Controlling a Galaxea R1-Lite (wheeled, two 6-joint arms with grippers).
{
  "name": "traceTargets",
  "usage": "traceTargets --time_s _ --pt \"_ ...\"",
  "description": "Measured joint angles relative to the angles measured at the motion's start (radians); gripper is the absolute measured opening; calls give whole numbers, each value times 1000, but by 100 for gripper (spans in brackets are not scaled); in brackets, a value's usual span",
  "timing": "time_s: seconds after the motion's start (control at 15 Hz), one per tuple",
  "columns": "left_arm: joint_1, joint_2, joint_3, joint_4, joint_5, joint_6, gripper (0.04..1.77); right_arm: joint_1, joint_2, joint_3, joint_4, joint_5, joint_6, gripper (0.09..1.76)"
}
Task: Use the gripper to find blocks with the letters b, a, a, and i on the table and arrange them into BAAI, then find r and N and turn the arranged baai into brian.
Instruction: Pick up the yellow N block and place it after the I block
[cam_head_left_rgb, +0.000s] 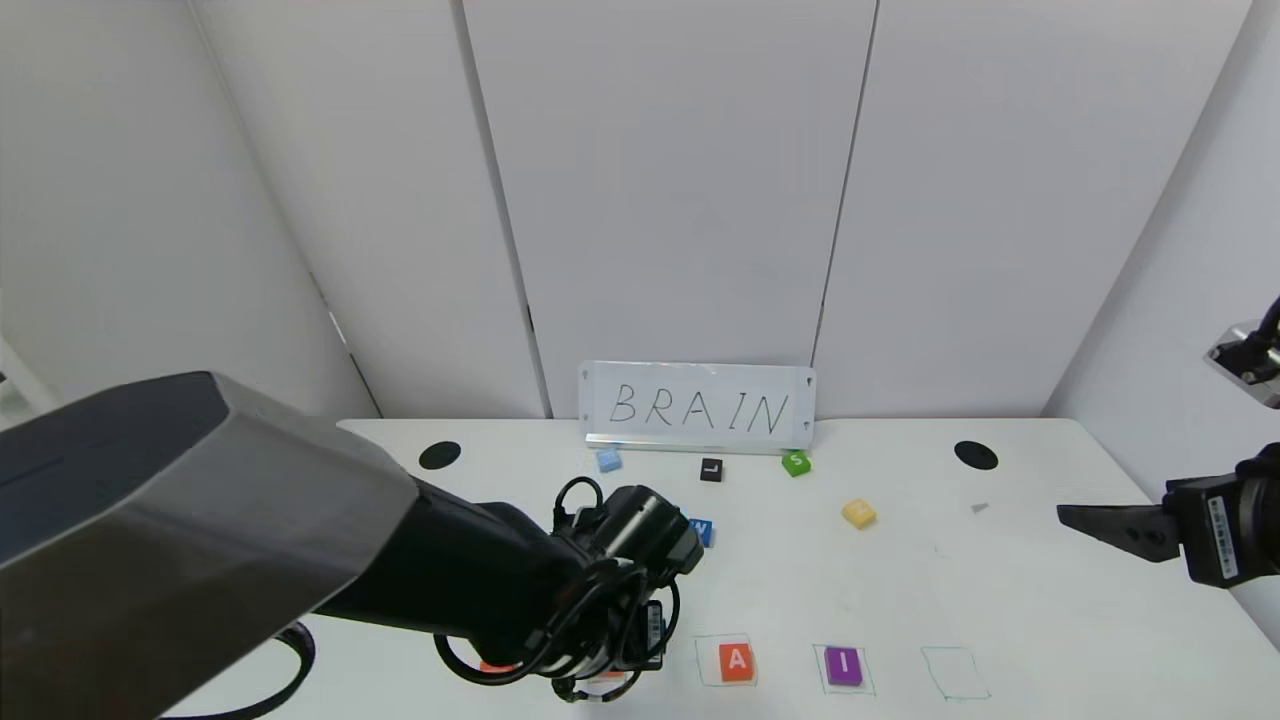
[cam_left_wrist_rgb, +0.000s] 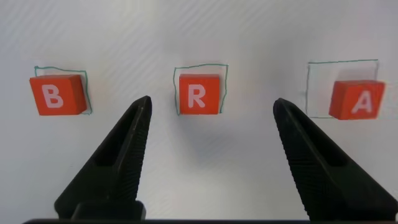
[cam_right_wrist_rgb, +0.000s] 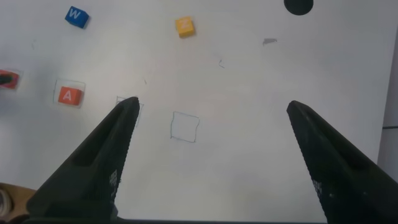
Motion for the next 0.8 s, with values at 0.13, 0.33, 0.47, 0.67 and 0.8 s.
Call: traceTargets --time_s 0.13,0.33,0.47,0.67,0.8 --pt "0 -70 -3 2 -20 88 147 0 1 0 3 1 0 171" --pt "1 -186 -7 50 -72 241 155 2 4 0 4 2 0 171" --pt "4 -261 -9 106 -96 341 159 -7 16 -1 4 5 1 171" --pt "16 -365 18 141 -130 438 163 -14 69 -17 6 12 -32 171" --pt "44 -411 37 146 -144 479 165 -6 111 -45 16 12 -54 171"
